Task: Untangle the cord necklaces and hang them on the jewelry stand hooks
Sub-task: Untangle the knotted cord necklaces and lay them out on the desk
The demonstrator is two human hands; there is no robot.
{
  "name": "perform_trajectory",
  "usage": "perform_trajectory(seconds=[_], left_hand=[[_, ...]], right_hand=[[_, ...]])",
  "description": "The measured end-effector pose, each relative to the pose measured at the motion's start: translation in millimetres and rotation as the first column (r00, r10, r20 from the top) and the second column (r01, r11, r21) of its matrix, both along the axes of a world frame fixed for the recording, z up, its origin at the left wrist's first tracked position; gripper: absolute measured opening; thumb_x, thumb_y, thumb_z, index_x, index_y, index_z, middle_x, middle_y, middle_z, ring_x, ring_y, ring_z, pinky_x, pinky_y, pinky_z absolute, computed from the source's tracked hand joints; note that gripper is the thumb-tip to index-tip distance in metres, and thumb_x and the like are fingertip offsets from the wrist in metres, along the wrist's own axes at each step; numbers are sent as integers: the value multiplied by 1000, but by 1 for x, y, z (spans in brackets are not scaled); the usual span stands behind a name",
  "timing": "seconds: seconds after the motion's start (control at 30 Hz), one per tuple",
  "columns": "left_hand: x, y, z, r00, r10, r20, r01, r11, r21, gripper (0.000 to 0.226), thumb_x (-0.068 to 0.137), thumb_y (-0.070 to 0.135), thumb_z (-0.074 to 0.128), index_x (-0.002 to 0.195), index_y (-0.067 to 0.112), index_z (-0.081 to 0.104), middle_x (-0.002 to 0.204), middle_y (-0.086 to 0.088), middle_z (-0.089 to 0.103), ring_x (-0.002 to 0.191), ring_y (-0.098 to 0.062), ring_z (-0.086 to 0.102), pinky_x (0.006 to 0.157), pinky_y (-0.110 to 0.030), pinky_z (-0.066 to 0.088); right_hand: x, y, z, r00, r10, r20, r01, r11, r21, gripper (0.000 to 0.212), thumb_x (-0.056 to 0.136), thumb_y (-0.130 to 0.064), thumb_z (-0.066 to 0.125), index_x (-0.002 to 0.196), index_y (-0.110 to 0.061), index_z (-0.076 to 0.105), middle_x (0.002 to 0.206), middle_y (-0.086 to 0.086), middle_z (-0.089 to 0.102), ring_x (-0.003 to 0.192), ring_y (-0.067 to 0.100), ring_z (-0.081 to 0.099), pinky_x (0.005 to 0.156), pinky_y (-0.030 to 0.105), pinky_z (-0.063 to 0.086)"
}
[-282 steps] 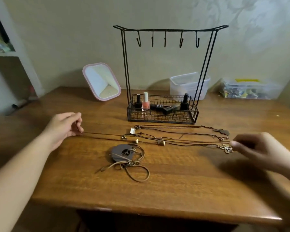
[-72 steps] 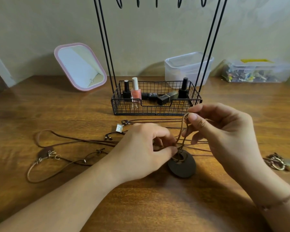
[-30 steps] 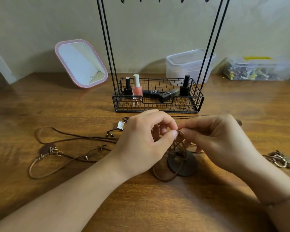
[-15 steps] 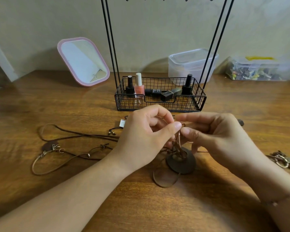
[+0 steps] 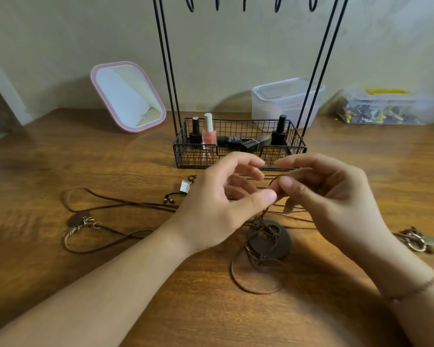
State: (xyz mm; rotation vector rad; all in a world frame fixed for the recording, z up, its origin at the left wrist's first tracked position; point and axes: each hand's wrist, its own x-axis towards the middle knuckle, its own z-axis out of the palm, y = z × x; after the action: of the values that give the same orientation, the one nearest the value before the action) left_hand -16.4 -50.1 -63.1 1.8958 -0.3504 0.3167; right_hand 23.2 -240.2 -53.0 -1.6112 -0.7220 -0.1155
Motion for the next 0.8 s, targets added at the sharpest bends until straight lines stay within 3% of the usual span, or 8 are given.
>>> perform_trajectory(seconds=[0.13, 0.23, 0.3, 0.43, 0.5, 0.63, 0.7, 0.8], left_hand=[[-1, -7, -3, 998, 21, 66, -34, 979, 201, 17, 92, 17, 69, 109, 18, 70, 89, 10, 71, 87, -7, 67, 75, -27, 56], [1, -1, 2, 996, 35, 77, -43, 993, 112, 14, 96, 8, 62, 102, 15, 73, 79, 4, 72, 75, -9, 68, 66, -20, 54], [3, 4, 7, 996, 79, 31, -78, 996, -43, 14, 96, 8, 61, 102, 12, 72, 80, -2, 74, 65, -12, 66, 61, -24, 54], [5, 6, 17, 992, 82, -92, -102, 966, -238, 14, 98, 10, 57, 104, 7, 69, 81, -7, 73, 58, -18, 62, 58, -25, 53], [5, 7, 22, 991, 36, -128, -71, 956, -285, 14, 100, 9, 53, 101, 5, 67, 78, -7, 70, 60, -17, 61, 59, -25, 53], [2, 5, 29, 970, -162, -180, 40, 840, -541, 17, 102, 5, 44, 96, 6, 60, 70, -7, 56, 59, -16, 51, 56, -23, 45], [1, 4, 35, 944, -271, -189, 72, 727, -683, 16, 99, 7, 43, 93, 8, 57, 67, -5, 50, 57, -14, 46, 55, -23, 40], [0, 5, 40, 927, -329, -181, 76, 635, -768, 9, 94, 10, 47, 92, 9, 55, 62, -2, 45, 53, -13, 42, 54, -23, 35]], right_hand=[[0, 0, 4, 996, 86, 7, -86, 988, 126, 27, 86, -7, 62, 112, -12, 64, 86, 7, 78, 76, 24, 75, 61, 32, 59], [2, -3, 1, 998, -66, -2, 66, 992, 111, 20, 90, -14, 61, 109, -15, 66, 76, 10, 74, 63, 26, 71, 57, 35, 58], [4, -5, -4, 982, -166, 86, 173, 982, -79, 16, 91, -32, 61, 103, -24, 68, 73, 6, 69, 60, 19, 65, 55, 35, 55], [7, 3, -16, 949, 57, 311, 158, 767, -622, 34, 92, -60, 50, 107, -36, 69, 100, -20, 64, 97, 2, 57, 77, 28, 50], [7, 7, -20, 934, 107, 341, 161, 726, -669, 29, 95, -48, 51, 120, -38, 63, 112, -21, 60, 107, 1, 53, 86, 29, 48], [9, 6, -20, 979, -71, 193, 148, 895, -420, 29, 99, -9, 52, 116, -31, 61, 100, -17, 61, 90, 1, 58, 76, 13, 45], [9, 5, -18, 971, -126, 204, 198, 901, -387, 30, 95, -10, 59, 114, -34, 59, 99, -17, 61, 84, 6, 56, 71, 12, 45], [6, 7, -16, 953, -69, 296, 220, 828, -516, 36, 92, -19, 64, 122, -37, 58, 108, -24, 58, 94, -3, 50, 77, 12, 40]])
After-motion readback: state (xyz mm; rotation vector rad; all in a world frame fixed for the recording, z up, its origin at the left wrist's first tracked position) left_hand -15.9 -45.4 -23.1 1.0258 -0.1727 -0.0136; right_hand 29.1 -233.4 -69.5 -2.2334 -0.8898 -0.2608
